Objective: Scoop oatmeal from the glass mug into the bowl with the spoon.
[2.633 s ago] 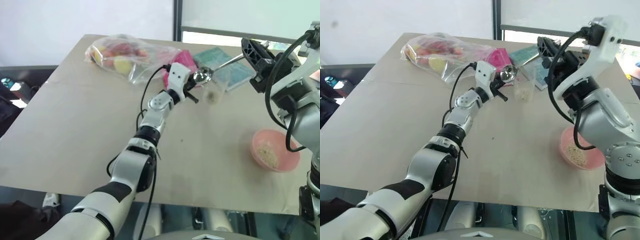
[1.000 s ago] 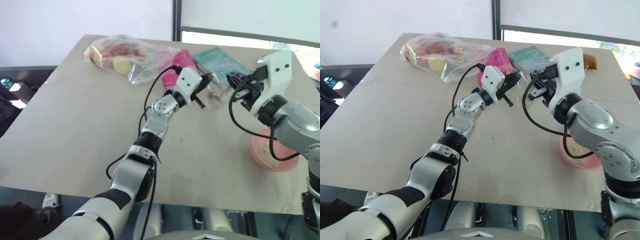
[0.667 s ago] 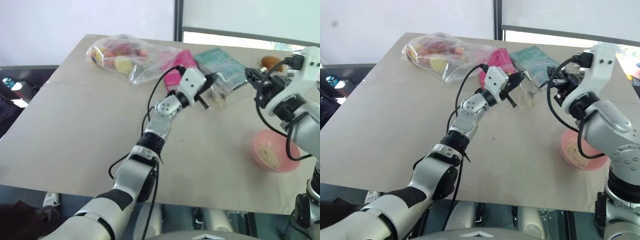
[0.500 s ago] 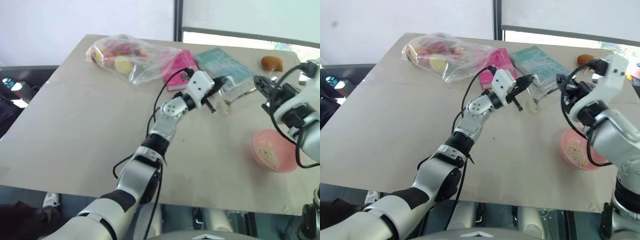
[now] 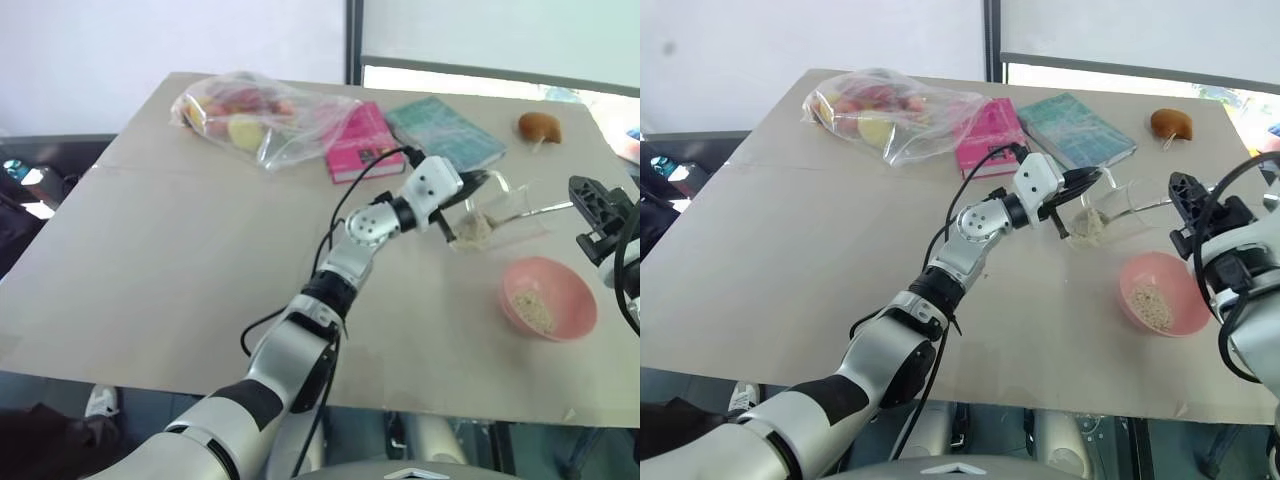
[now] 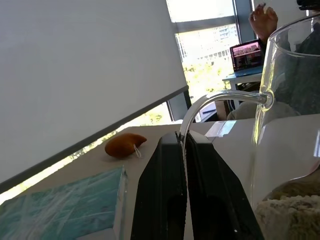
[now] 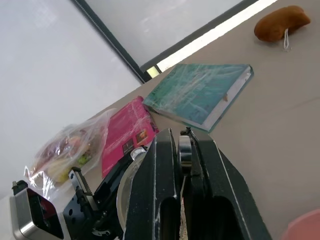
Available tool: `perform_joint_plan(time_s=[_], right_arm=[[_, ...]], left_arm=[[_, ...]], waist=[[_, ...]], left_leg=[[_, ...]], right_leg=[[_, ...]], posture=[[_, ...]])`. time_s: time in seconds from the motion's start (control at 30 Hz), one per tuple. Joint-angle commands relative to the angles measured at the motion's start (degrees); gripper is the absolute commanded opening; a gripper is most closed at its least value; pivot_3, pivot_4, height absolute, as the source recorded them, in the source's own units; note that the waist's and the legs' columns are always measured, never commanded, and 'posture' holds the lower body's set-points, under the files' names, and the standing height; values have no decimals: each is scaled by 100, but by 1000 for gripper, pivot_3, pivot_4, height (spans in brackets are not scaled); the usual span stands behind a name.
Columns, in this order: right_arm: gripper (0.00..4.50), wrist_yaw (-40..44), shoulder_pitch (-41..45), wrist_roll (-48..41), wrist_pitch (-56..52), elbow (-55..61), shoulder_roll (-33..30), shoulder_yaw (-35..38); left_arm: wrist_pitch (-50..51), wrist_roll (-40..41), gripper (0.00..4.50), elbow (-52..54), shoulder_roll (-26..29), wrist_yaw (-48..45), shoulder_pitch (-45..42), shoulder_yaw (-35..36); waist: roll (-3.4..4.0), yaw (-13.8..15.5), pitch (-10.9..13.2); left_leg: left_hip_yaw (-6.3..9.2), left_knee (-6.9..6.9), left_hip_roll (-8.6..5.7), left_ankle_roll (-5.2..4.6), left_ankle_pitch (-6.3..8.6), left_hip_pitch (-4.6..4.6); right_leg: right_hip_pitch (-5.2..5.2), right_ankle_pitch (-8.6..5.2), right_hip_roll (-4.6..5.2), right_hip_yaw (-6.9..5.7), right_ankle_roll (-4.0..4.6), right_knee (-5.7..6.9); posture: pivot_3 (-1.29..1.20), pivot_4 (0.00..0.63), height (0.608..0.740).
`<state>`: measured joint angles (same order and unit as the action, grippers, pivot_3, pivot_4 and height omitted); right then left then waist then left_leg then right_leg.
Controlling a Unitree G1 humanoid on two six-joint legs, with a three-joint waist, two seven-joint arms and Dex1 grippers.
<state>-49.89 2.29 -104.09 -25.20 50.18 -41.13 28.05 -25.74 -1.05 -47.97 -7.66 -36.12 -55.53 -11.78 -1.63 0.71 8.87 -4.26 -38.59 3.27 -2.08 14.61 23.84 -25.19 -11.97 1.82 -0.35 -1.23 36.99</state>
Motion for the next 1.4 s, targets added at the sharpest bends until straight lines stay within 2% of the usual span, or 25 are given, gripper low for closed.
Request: perform_joint_plan(time_s=[0.03, 0.23, 1.0, 1.3, 1.4], right_arm=[[0, 46, -77, -179, 527, 393, 21, 175], [0, 117, -393, -141, 897, 475, 80, 196], [0, 372, -1058, -128, 1211, 514, -3, 238], [0, 474, -1839, -199, 1592, 740, 270, 819], [0, 599, -2217, -13, 1426, 809, 87, 1047]], left_arm=[[-147, -18, 51, 60, -230, -6, -213, -79], [-75, -78, 51, 43, -222, 53, -220, -100], [-12, -96, 51, 150, -308, 83, -134, -243], [-173, -196, 51, 44, -300, -14, -159, -404], [-233, -232, 51, -48, -302, -24, -215, -449]], waist=[[0, 3, 0], [0, 5, 0], [1, 8, -1], [4, 12, -2], [5, 11, -3]], left_leg=[[1, 0, 0, 0, 0, 0], [3, -2, -2, 0, 0, 0], [4, -4, -2, -1, -1, -1], [6, -8, -6, -2, -1, -1], [6, -10, -6, -2, -1, -4]], right_leg=[[1, 0, 0, 0, 0, 0], [4, 0, 1, 2, -1, -2], [6, 1, 1, 2, -1, -2], [13, 0, -5, 8, -1, -3], [14, 0, -5, 13, -2, -3]], posture=[[0, 150, 740], [0, 150, 740], [0, 150, 740], [0, 150, 740], [0, 150, 740]])
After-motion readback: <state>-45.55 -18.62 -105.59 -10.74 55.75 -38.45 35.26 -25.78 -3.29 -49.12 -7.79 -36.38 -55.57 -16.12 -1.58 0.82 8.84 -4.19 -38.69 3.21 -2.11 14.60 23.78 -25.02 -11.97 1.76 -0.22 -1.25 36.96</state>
